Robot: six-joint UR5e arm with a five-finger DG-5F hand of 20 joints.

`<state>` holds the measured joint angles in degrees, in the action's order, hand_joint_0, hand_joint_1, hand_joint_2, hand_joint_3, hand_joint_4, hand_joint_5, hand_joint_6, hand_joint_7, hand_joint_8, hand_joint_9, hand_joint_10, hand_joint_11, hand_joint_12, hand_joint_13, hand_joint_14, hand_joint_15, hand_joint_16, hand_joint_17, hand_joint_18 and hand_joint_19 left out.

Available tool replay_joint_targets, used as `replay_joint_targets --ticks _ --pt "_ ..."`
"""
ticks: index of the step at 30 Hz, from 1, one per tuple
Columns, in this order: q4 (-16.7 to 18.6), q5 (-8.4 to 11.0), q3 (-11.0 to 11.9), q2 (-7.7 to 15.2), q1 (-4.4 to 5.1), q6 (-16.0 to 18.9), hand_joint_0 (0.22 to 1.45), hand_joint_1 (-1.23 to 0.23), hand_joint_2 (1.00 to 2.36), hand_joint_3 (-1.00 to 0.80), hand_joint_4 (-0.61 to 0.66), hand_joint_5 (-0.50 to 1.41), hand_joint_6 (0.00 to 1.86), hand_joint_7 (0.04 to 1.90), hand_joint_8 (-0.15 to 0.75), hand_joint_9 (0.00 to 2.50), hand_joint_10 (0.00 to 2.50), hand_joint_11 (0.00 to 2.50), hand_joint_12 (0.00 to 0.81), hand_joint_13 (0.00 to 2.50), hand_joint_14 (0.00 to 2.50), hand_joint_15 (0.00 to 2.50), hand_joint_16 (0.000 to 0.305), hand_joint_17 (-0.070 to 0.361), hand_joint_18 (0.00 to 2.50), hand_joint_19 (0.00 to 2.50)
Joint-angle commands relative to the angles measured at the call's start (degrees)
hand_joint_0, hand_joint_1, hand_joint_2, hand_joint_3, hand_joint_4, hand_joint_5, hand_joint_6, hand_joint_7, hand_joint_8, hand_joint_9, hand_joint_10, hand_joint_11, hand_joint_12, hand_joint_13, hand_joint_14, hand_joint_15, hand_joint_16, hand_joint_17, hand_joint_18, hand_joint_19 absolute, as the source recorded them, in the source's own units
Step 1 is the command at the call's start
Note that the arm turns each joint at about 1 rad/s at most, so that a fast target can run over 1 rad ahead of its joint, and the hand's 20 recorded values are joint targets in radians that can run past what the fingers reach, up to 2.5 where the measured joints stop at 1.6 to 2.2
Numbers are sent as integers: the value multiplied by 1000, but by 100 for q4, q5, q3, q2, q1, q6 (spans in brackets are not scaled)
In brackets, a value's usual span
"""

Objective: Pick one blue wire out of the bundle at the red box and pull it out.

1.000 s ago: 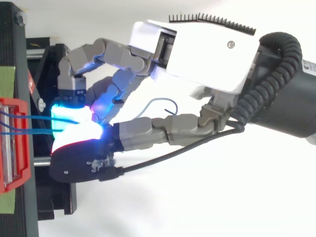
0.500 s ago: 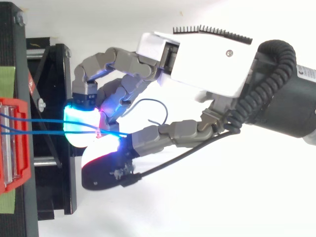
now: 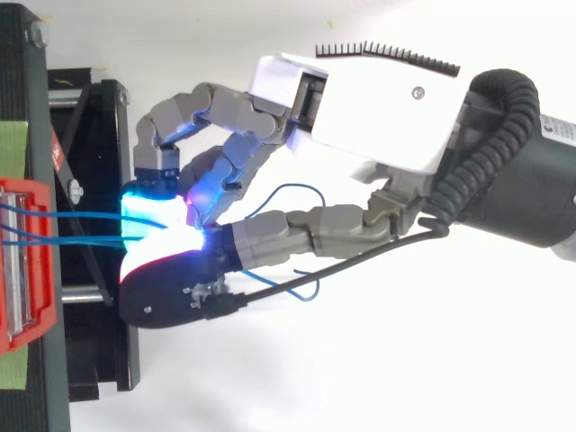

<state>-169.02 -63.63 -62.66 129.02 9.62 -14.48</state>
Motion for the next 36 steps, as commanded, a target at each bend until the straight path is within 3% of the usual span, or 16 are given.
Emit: replay_joint_targets --ticks 1,9,15,18,20,25,36 --pt "1 0 0 1 -4 -2 598 -714 1018 -250 276 -162 897 1170 431 1101 20 883 477 857 14 452 60 136 877 604" --pt "1 0 0 1 -4 -2 619 -809 1020 -182 212 -185 921 1131 410 1007 20 887 475 817 14 452 60 135 858 582" --pt "1 0 0 1 -4 -2 662 -901 1004 -459 262 -208 916 1071 384 894 22 880 465 748 14 428 60 135 808 541" --pt "1 0 0 -8 -4 6 596 -826 1000 -500 309 -204 901 1042 386 898 21 863 470 741 14 426 60 136 801 556" --pt "1 -9 0 1 -4 6 531 -660 1000 -500 339 -188 871 1078 413 933 20 845 490 746 13 428 64 143 813 576" --pt "1 0 0 -8 -4 6 551 -476 1000 -500 346 -146 836 1149 427 1030 19 817 485 790 13 445 63 142 832 612" --pt "1 0 0 -8 -4 6 589 -661 1018 -243 308 -162 875 1188 424 1019 19 840 483 823 15 443 61 137 862 597"
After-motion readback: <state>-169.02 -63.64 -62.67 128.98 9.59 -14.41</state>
